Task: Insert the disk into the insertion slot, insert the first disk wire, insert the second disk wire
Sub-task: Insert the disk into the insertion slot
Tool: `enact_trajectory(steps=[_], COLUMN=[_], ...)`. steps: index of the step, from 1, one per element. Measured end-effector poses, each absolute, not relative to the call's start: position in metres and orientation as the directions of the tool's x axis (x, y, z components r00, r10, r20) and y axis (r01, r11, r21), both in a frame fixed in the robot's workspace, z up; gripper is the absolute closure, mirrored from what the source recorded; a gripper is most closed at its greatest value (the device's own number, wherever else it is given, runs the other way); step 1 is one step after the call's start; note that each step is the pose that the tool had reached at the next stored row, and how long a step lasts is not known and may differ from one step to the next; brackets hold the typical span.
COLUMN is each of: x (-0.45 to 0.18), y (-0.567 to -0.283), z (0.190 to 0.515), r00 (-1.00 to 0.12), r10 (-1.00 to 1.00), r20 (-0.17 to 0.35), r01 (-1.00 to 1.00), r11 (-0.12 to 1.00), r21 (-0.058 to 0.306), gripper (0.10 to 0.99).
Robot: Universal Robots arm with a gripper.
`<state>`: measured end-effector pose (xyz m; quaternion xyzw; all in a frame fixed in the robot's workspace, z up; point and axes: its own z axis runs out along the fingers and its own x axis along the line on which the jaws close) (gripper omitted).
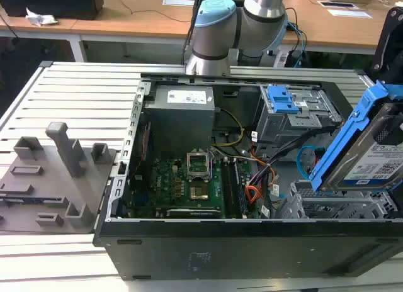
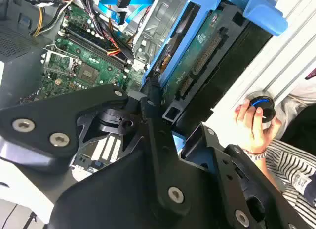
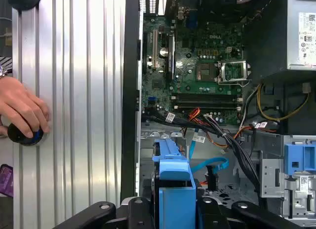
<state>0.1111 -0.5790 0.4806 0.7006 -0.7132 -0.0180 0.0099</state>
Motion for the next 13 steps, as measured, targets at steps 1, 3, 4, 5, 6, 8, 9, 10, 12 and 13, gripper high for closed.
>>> enact_trajectory(steps=[1,3,4,5,6,8,9,10,12,13], x=[0.1111,0.1111,0.1111,0.1111,0.1111,0.1111,0.1111,0.1111,0.1111,0.1111], y=[-0.579,-0.579,-0.579,-0.579,-0.579,-0.579,-0.579,-0.579,-0.579,-0.579], z=[0.4805,0.4786,0.4774,0.4756,0.4749,0.4744,0.4739,0.4733,0.4722,0.4719], r00=[-0.018,-0.018,-0.018,-0.018,-0.018,-0.018,-0.018,-0.018,-0.018,-0.018], r10=[-1.0,-1.0,-1.0,-1.0,-1.0,-1.0,-1.0,-1.0,-1.0,-1.0], r20=[-0.011,-0.011,-0.011,-0.011,-0.011,-0.011,-0.011,-0.011,-0.011,-0.011], r01=[-0.999,-0.999,-0.999,-0.999,-0.999,-0.999,-0.999,-0.999,-0.999,-0.999], r11=[0.018,0.018,0.018,0.018,0.018,0.018,0.018,0.018,0.018,0.018], r21=[0.04,0.04,0.04,0.04,0.04,0.04,0.04,0.04,0.04,0.04], gripper=[0.722,0.722,0.722,0.722,0.722,0.722,0.722,0.722,0.722,0.722])
